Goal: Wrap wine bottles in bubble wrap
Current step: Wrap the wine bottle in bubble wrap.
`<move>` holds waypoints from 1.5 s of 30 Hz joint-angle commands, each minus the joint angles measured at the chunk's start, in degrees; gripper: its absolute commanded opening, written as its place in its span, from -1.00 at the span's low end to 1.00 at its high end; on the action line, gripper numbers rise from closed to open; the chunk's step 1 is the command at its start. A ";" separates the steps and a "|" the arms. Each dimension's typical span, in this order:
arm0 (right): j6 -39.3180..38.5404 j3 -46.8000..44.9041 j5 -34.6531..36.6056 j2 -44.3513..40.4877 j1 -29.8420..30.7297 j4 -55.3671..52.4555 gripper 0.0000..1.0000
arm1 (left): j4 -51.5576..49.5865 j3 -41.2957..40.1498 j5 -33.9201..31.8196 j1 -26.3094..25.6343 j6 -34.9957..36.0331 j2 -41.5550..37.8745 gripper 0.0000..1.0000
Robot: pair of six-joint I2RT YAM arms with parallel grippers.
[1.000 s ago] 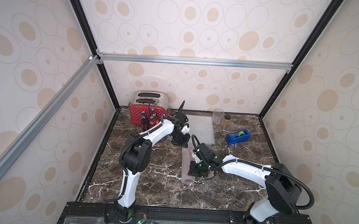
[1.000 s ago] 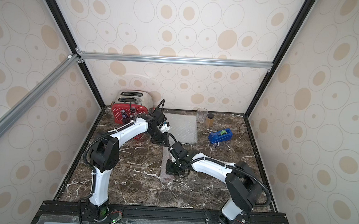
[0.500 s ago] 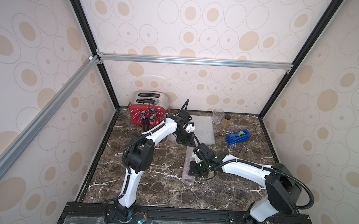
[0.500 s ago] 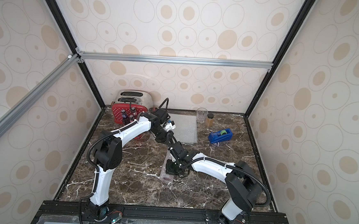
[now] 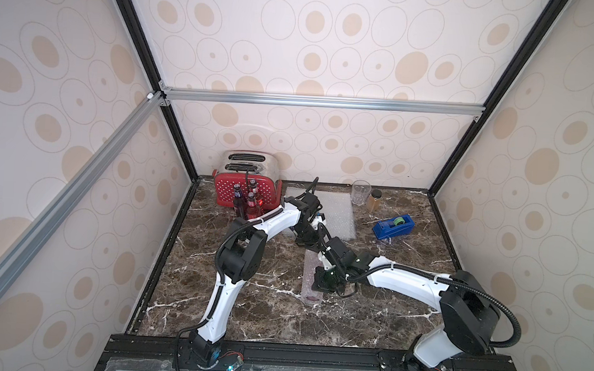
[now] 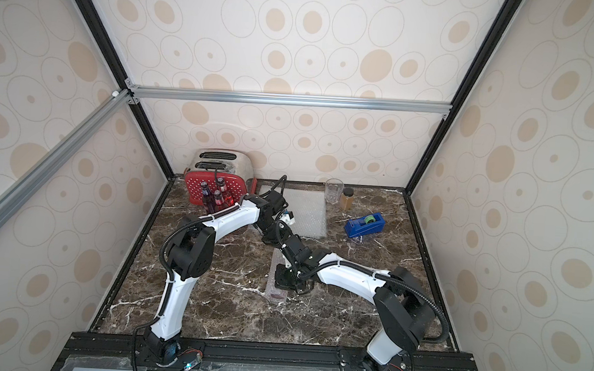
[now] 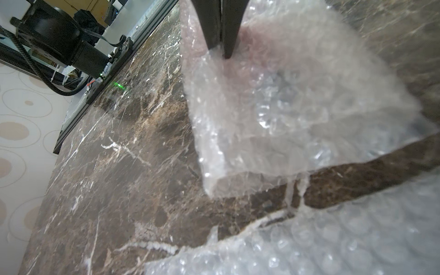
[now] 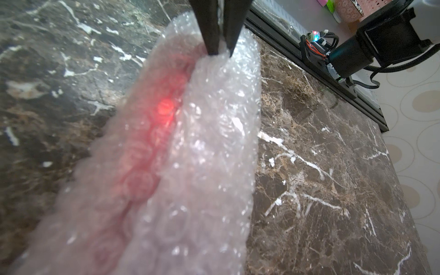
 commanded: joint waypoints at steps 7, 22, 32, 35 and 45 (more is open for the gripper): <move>0.78 -4.29 1.58 -4.53 -0.13 -6.62 -0.81 | -2.40 -2.42 -6.00 -0.37 2.75 3.37 -0.96; -2.74 -3.63 2.00 -7.45 -2.05 -11.36 -0.40 | -2.42 -2.31 -7.54 -0.39 3.36 3.59 -0.97; -8.80 2.49 0.00 -4.77 -8.54 -13.45 -0.02 | -2.20 -2.38 -7.54 -0.35 3.25 3.29 -0.96; -11.15 5.52 -1.48 -0.90 -9.15 -13.18 0.04 | -2.19 -2.42 -7.62 -0.42 3.24 3.09 -0.95; -12.28 5.78 -6.06 7.00 -10.15 -9.23 -0.17 | -2.37 -2.62 -7.67 -0.41 3.16 2.03 -0.83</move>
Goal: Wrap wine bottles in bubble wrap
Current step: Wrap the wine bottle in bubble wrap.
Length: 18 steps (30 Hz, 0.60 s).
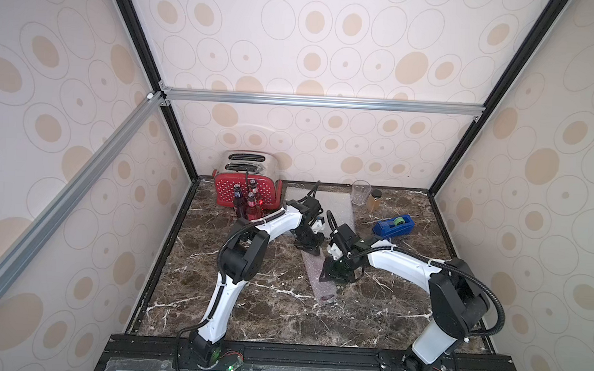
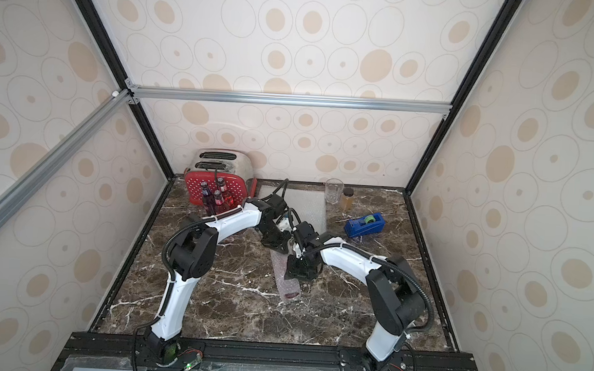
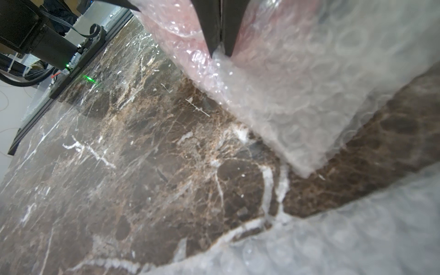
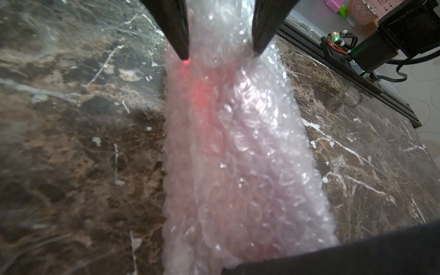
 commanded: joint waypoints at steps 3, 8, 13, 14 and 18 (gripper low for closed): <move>2.58 -3.93 -2.72 -0.87 0.34 4.89 -0.25 | -3.80 -0.30 -2.69 0.02 1.46 -0.27 -0.55; 5.92 -6.69 -2.79 -1.04 1.39 9.22 -0.34 | -5.62 2.87 -1.39 0.07 1.74 -5.43 0.04; 8.59 -7.76 -2.29 0.35 3.03 12.20 -0.40 | -7.15 2.83 -1.52 1.31 3.05 -13.64 0.50; 9.16 -7.88 -2.23 0.52 3.33 12.89 -0.40 | -6.95 1.54 -1.73 1.82 3.02 -15.68 0.55; 10.93 -8.05 -1.59 0.83 4.51 14.27 -0.41 | -3.58 -10.15 -5.34 4.75 2.00 -26.21 0.68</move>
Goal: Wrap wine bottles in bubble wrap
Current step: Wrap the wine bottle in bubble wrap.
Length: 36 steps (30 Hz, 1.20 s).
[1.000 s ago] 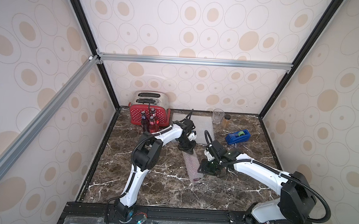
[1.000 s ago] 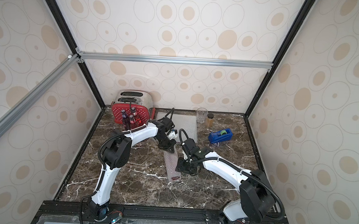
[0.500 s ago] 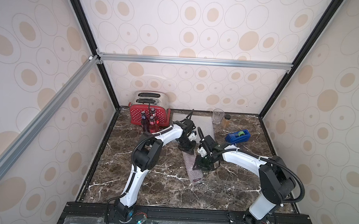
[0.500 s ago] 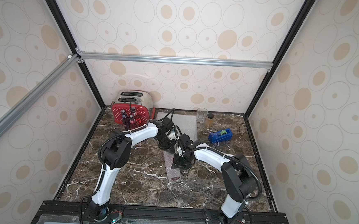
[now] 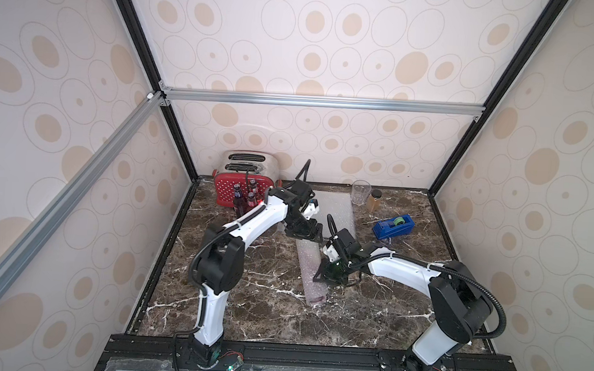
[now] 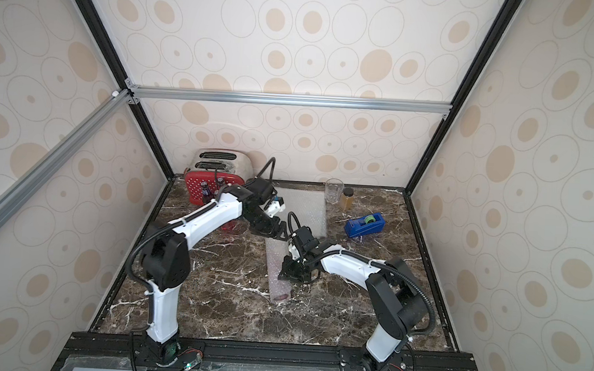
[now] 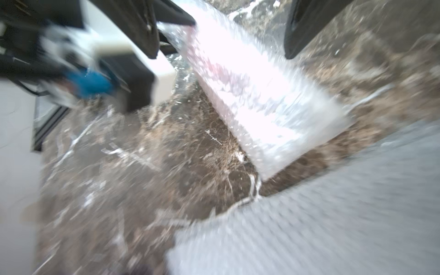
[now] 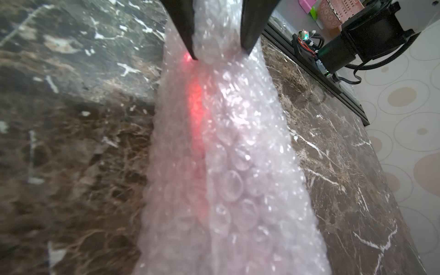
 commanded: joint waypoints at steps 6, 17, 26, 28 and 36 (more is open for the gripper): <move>5.48 -2.54 2.58 2.99 3.57 3.85 -0.42 | 12.47 -25.56 2.81 2.82 -4.33 -15.41 0.69; 6.77 -2.09 3.98 3.47 4.99 4.38 -0.42 | 15.17 -22.32 5.71 -0.40 -8.03 -2.86 0.66; 5.66 -2.37 4.57 -0.80 5.09 1.04 -0.23 | 14.45 -25.88 -0.04 -0.92 -6.55 -1.25 0.28; 4.96 -2.45 4.92 -2.56 4.89 -0.44 -0.21 | 14.89 -26.24 0.18 -0.89 -6.34 -1.34 0.26; 4.85 -4.32 3.87 -4.11 4.09 -0.47 -0.38 | 16.25 -27.37 1.75 -0.11 -5.94 -2.08 0.26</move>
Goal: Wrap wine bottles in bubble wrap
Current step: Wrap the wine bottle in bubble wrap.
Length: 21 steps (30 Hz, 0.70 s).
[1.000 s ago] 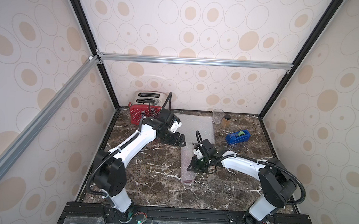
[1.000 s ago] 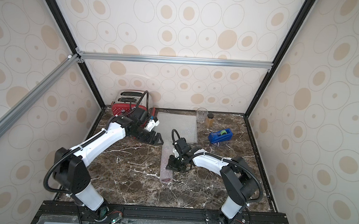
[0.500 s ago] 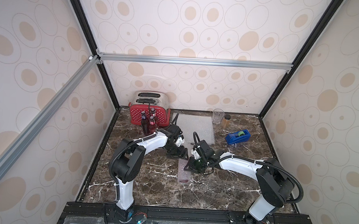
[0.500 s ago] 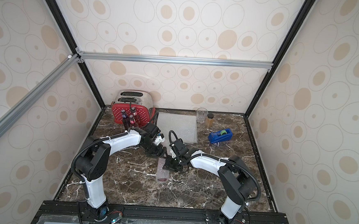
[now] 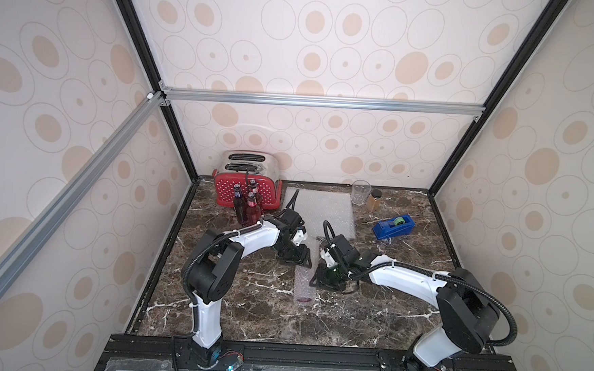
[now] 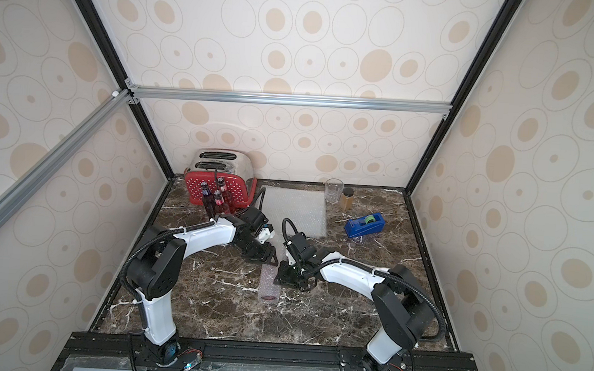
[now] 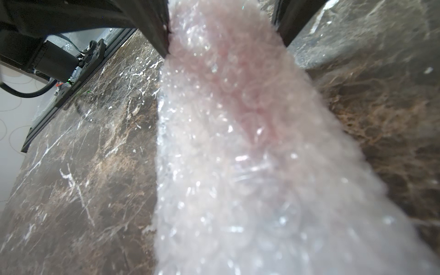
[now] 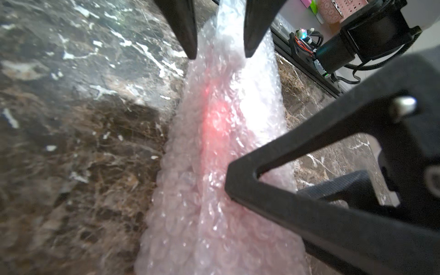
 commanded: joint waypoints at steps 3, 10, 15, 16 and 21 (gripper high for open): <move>1.31 -2.46 -0.48 0.54 0.00 0.60 -0.49 | -1.67 -1.28 -1.74 0.91 1.36 -0.63 0.26; 2.10 -0.94 -1.08 3.07 1.34 2.45 -0.53 | -2.24 -0.97 -0.68 1.67 1.58 -3.57 0.48; 2.31 0.37 -1.41 4.74 1.88 3.22 -0.53 | -2.83 -2.71 -1.12 2.60 2.22 -7.91 0.56; 2.31 0.69 -1.43 5.01 2.01 3.09 -0.53 | -2.82 -3.49 -1.12 2.93 2.31 -8.86 0.56; 2.36 1.43 -1.53 5.67 2.46 3.08 -0.53 | -0.20 -9.39 0.45 3.65 2.33 -13.48 0.55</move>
